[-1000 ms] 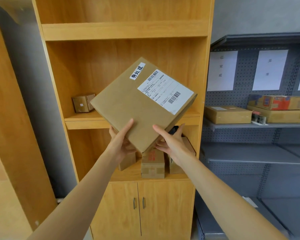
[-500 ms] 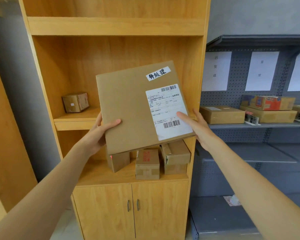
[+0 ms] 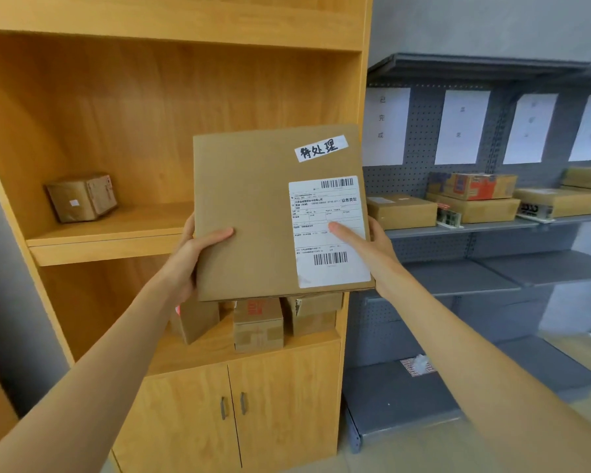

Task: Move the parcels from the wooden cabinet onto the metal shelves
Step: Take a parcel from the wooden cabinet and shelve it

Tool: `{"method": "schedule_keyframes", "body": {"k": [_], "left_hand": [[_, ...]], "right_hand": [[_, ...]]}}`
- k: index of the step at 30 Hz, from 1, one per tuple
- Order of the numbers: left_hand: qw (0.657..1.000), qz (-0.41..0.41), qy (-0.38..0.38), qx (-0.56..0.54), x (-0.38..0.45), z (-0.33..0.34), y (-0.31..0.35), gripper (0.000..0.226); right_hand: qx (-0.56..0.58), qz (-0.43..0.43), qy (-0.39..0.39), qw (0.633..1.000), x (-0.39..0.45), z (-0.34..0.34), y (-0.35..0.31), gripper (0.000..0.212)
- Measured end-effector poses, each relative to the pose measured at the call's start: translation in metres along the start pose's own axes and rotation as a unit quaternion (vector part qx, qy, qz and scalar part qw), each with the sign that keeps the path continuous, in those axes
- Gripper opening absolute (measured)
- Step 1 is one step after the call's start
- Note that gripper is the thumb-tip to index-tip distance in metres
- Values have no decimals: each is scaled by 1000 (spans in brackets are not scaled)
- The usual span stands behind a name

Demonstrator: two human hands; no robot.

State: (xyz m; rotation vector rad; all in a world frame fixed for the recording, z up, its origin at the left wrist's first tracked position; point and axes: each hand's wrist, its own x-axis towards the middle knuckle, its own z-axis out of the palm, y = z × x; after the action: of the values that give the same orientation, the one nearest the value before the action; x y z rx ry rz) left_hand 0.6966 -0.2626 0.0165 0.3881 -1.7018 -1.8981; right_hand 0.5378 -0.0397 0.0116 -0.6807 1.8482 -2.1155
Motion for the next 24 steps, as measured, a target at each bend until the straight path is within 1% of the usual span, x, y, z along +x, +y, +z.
{"method": "schedule_keyframes", "body": {"k": [6, 12, 14, 17, 21, 24], "left_hand": [[1000, 8, -11, 5, 18, 22, -9, 73], [999, 23, -4, 31, 27, 73, -18, 78], [999, 25, 1, 39, 32, 95, -21, 75], [998, 33, 1, 44, 41, 137, -29, 67], [998, 42, -3, 56, 56, 213, -44, 77], [997, 55, -7, 55, 68, 285, -54, 73]], "right_hand": [[10, 9, 53, 999, -7, -19, 7, 75], [18, 14, 74, 997, -5, -64, 6, 67], [20, 13, 78, 997, -1, -84, 7, 67], [17, 10, 84, 996, 6, -123, 6, 62], [18, 2, 93, 996, 24, -196, 3, 63], [5, 0, 106, 994, 38, -263, -5, 67]]}}
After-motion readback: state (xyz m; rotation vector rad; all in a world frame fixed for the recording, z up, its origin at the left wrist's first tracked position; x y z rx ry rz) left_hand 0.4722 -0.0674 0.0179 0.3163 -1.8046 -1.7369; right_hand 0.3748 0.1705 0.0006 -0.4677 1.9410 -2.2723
